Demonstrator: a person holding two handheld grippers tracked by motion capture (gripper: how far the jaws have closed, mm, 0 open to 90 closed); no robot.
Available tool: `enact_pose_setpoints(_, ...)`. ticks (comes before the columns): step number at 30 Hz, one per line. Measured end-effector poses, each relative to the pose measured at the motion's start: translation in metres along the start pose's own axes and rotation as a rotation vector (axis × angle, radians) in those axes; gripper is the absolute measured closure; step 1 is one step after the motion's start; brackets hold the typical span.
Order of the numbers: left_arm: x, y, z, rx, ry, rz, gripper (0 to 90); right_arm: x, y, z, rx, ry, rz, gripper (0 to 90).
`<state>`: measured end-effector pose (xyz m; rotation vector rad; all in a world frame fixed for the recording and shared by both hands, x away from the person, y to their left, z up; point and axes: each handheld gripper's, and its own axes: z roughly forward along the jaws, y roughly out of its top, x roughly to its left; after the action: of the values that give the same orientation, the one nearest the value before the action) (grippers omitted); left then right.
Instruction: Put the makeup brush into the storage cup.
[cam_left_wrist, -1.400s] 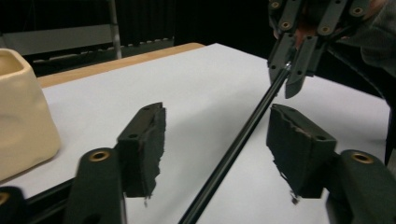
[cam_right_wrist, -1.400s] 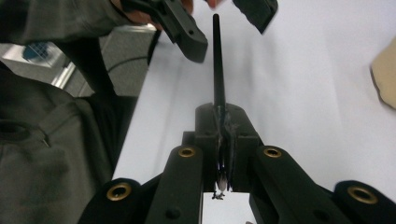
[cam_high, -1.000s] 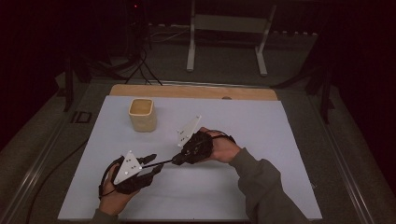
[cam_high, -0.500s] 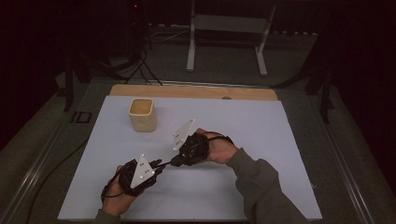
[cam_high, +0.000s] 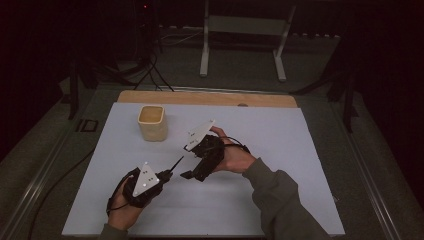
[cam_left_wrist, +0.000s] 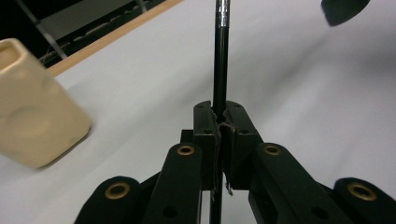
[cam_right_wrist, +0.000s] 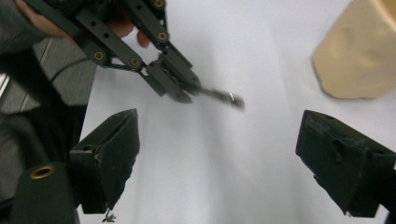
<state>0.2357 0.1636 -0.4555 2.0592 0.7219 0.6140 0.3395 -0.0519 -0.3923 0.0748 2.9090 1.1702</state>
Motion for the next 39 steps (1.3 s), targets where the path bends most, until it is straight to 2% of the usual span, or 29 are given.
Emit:
enact_pose_setpoints(3,0.004,-0.001,-0.002,-0.015,0.001,-0.035,86.2,-0.004,-0.002,-0.004,-0.028,-0.019,0.029,11.2)
enact_pose_setpoints(11,0.010,-0.004,-0.004,-0.031,0.017,-0.087,86.2,-0.010,-0.008,-0.015,-0.080,-0.072,0.070,10.8)
enact_pose_setpoints(19,0.013,-0.006,-0.005,-0.044,0.029,-0.109,86.2,-0.008,-0.017,-0.024,-0.110,-0.095,0.092,10.7)
enact_pose_setpoints(24,0.014,-0.005,-0.004,-0.047,0.057,-0.116,86.3,-0.008,-0.024,-0.028,-0.114,-0.106,0.111,10.7)
enact_pose_setpoints(31,0.018,-0.005,-0.004,-0.049,0.079,-0.126,86.2,-0.004,-0.040,-0.038,-0.148,-0.144,0.132,10.7)
enact_pose_setpoints(39,0.025,-0.004,-0.004,-0.066,0.104,-0.144,86.3,0.001,-0.057,-0.039,-0.165,-0.182,0.168,10.7)
